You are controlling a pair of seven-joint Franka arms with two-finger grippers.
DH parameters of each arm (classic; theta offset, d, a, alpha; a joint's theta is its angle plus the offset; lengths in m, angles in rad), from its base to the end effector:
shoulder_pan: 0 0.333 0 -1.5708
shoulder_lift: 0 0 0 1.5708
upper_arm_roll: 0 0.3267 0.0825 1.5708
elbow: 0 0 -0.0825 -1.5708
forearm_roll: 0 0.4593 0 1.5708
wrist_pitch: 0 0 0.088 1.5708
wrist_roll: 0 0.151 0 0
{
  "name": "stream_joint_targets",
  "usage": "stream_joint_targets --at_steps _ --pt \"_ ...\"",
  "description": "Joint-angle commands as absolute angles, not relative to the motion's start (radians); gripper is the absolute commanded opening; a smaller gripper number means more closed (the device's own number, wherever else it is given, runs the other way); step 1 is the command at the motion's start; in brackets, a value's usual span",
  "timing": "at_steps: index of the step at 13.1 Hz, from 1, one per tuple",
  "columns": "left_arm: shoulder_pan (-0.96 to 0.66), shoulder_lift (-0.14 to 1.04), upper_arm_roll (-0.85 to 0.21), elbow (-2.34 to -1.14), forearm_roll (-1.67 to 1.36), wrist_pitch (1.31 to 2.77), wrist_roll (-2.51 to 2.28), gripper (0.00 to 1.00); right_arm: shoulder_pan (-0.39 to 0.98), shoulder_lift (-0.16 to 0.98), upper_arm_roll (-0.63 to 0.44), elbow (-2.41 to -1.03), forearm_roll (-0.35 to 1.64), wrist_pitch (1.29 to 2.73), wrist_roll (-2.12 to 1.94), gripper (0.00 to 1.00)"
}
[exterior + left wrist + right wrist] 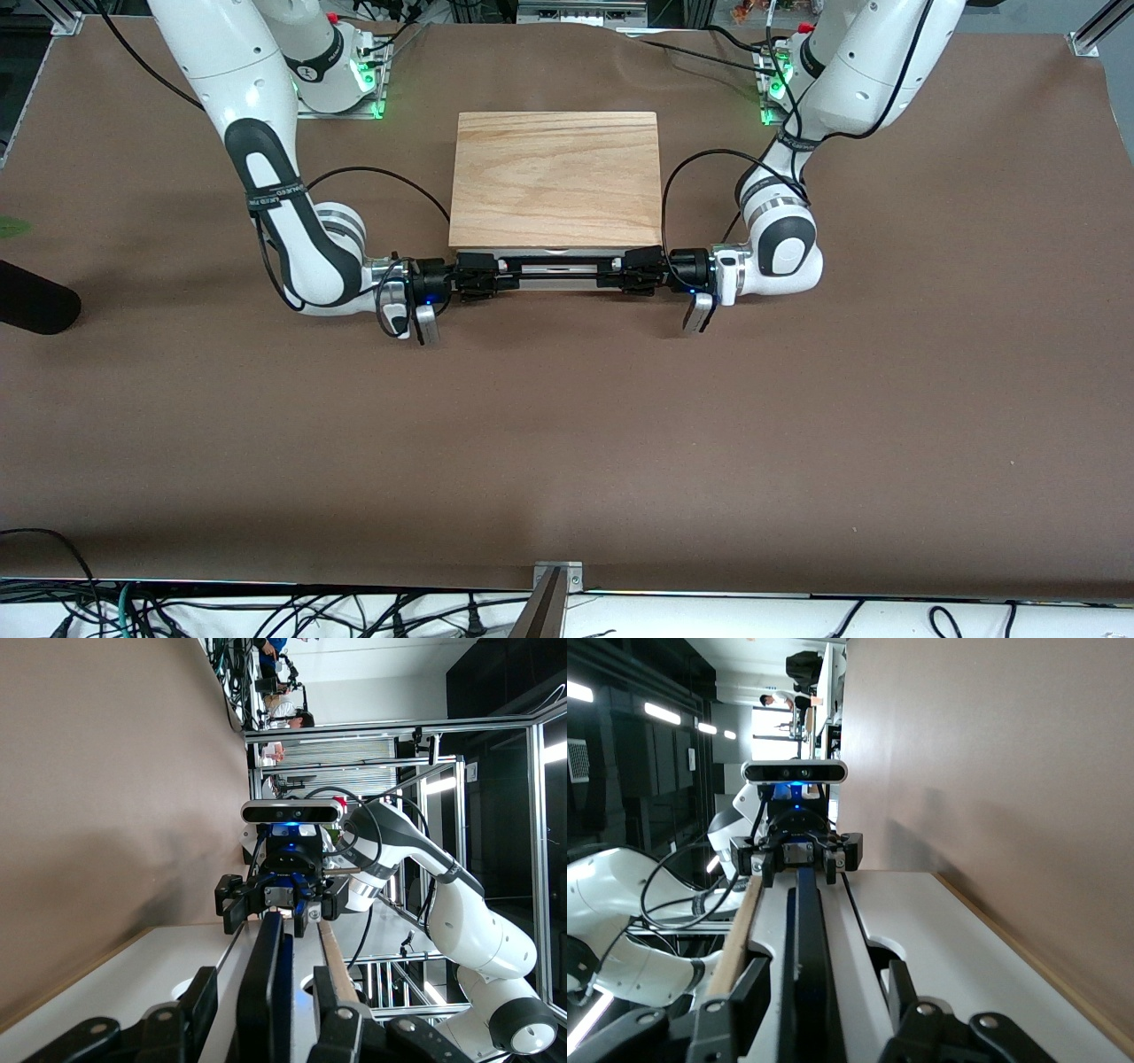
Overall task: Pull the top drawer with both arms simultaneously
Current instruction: 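Pull the drawer handle outward with both grippers, sliding the drawer open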
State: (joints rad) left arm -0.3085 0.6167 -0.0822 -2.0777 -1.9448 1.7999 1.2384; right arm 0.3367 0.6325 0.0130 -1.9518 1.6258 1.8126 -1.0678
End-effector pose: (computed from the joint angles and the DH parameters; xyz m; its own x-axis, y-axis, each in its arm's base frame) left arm 0.5323 -0.3495 0.0921 0.9964 0.0562 0.0639 -0.0634 -0.0108 0.9979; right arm 0.5612 0.3382 0.1030 0.9816 0.1809 0.0609 0.0895 -0.1542 -0.9840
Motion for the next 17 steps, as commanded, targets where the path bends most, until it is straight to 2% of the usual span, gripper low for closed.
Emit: stream_joint_targets --at_steps 1,2,3,4,5,6,9,11,17 --pt "-0.314 0.621 -0.081 -2.101 -1.971 1.79 1.27 0.51 0.348 0.646 0.009 -1.95 1.641 1.769 -1.108 0.49" --pt "-0.314 0.621 -0.081 -2.105 -1.971 1.79 1.27 0.5 0.347 0.647 0.008 -1.95 1.641 1.755 -1.111 0.39" --pt "-0.314 0.62 -0.081 -2.106 -1.971 1.79 1.272 0.38 0.342 0.647 0.008 -1.95 1.641 1.749 -1.123 0.23" --pt "-0.314 0.62 -0.089 -2.109 -1.971 1.79 1.276 0.31 0.341 0.647 0.008 -1.948 1.641 1.747 -1.137 0.13" --pt "-0.314 0.618 -0.095 -2.114 -1.971 1.79 1.281 0.25 0.341 0.647 0.008 -1.947 1.641 1.747 -1.138 0.08" --pt "-0.314 0.612 -0.097 -2.123 -1.971 1.79 1.287 0.21 0.339 0.647 0.008 -1.945 1.643 1.747 -1.14 0.0" --pt "-0.314 0.611 -0.097 -2.129 -1.971 1.79 1.293 0.2 0.337 0.646 0.008 -1.942 1.646 1.747 -1.158 0.0" --pt "-0.314 0.612 -0.097 -2.131 -1.971 1.79 1.293 0.01 0.333 0.646 0.006 -1.934 1.646 1.746 -1.173 0.0" --pt "-0.314 0.647 -0.095 -2.118 -1.971 1.79 1.293 0.0 0.305 0.669 0.0 -1.855 1.646 1.729 -1.16 0.0"
